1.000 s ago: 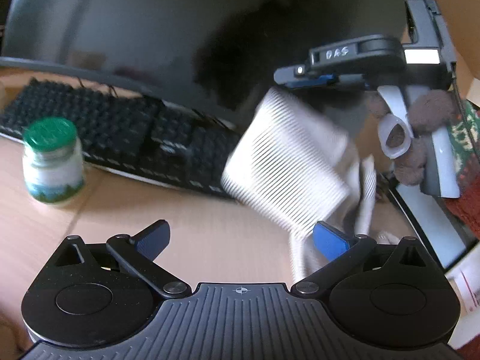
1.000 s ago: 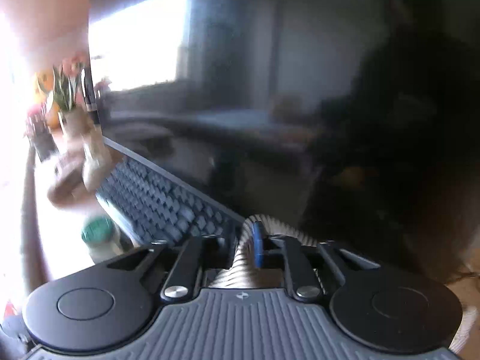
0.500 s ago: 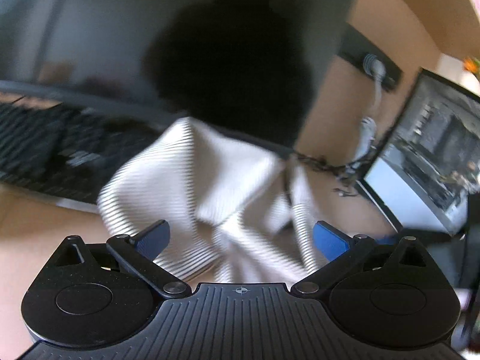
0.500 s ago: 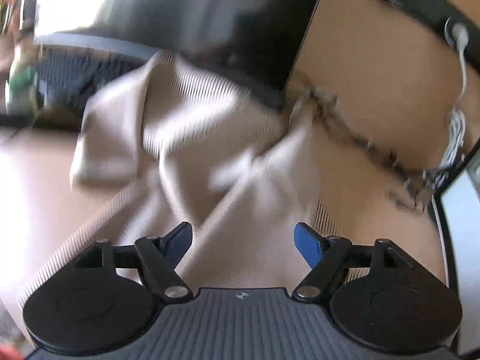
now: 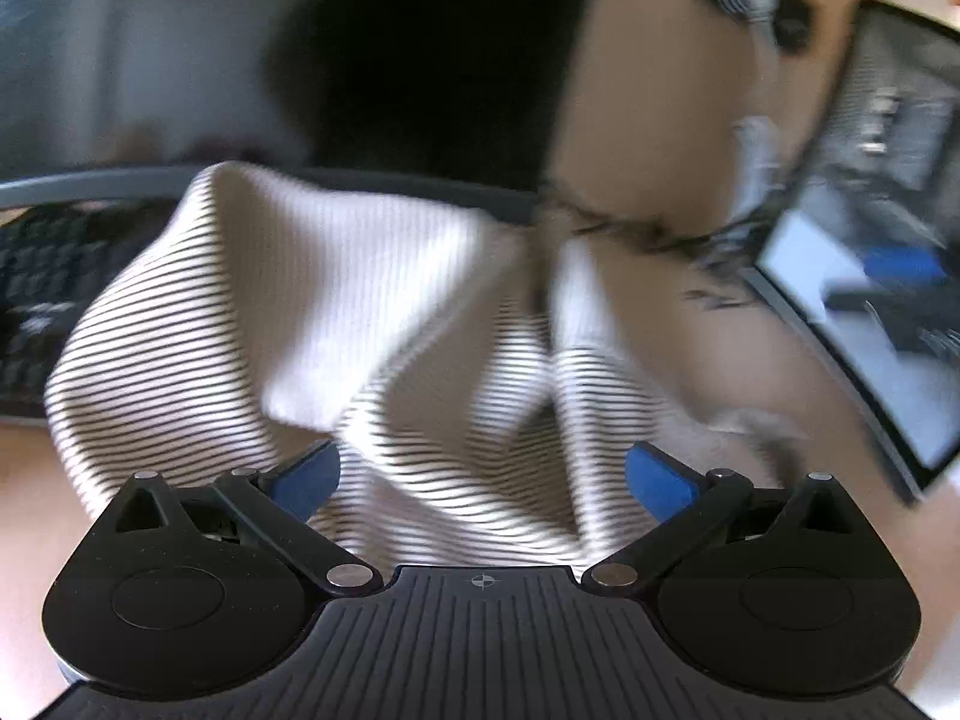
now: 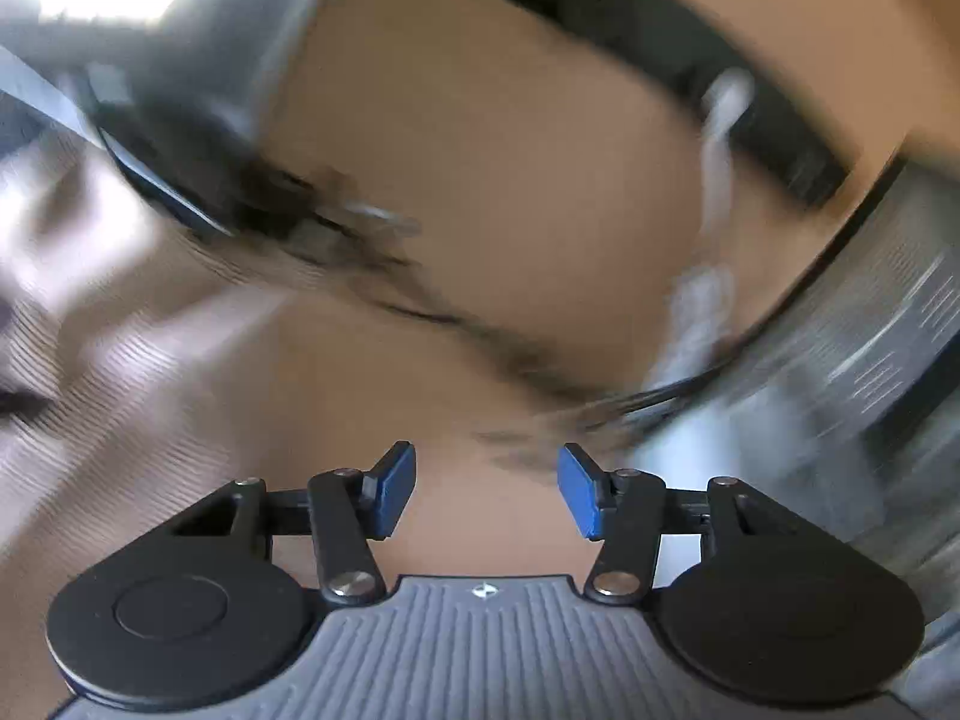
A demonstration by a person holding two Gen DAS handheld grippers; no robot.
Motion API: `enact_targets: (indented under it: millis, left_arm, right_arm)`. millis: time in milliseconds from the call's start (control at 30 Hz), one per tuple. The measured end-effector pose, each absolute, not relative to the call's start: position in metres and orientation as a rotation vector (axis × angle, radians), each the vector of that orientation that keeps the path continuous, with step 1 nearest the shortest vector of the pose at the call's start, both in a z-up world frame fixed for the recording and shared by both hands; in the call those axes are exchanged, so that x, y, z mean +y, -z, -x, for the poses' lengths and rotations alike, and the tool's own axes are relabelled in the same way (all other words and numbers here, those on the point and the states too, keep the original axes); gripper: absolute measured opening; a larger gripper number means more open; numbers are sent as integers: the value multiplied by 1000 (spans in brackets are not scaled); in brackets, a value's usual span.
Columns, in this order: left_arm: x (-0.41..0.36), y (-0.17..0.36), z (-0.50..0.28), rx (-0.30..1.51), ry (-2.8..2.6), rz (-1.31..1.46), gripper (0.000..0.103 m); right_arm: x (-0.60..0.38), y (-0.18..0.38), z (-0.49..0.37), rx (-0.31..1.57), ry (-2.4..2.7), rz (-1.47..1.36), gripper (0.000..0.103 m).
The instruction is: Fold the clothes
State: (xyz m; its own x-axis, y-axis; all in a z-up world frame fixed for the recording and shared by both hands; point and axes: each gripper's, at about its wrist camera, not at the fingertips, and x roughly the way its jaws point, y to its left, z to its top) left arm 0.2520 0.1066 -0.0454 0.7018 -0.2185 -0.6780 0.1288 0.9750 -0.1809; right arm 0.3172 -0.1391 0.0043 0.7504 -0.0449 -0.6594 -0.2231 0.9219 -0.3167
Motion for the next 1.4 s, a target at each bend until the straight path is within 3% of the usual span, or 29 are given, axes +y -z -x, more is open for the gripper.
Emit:
enact_targets:
  millis: [100, 233, 333, 367, 433, 500, 600, 900, 967, 1033, 1067, 1200, 1400]
  left_arm:
    - [110, 38, -254, 775, 137, 86, 103]
    - [117, 28, -253, 767, 98, 59, 103]
    - [126, 25, -250, 765, 97, 96, 103]
    - [129, 23, -249, 764, 97, 108, 103]
    - [133, 23, -249, 769, 93, 123, 103]
    - [138, 26, -248, 779, 89, 144, 103]
    - [145, 28, -243, 785, 97, 166, 103]
    - [134, 27, -248, 746, 180, 162, 103]
    - [132, 27, -250, 738, 198, 161, 103]
    - [122, 28, -256, 737, 237, 143, 103]
    - [116, 30, -260, 739, 258, 131, 103]
    - [97, 35, -279, 758, 311, 96, 103]
    - [86, 48, -314, 830, 317, 91, 103]
  right_arm:
    - [-98, 18, -297, 805, -256, 305, 56]
    - [-45, 56, -267, 879, -374, 346, 70]
    - [-32, 65, -253, 862, -385, 474, 68]
    - [-34, 65, -250, 846, -388, 517, 63]
    - [-36, 63, -245, 812, -394, 601, 28]
    - [-39, 61, -240, 777, -400, 685, 12]
    - [-56, 47, -241, 691, -335, 836, 10]
    - [-123, 7, -297, 671, -106, 610, 10]
    - [-136, -1, -308, 670, -66, 538, 19]
    - [-150, -8, -320, 668, -26, 466, 43]
    - [-156, -12, -326, 667, -6, 430, 46]
    - [-140, 10, -332, 725, -112, 208, 46]
    - [-117, 70, -354, 817, -236, 173, 47]
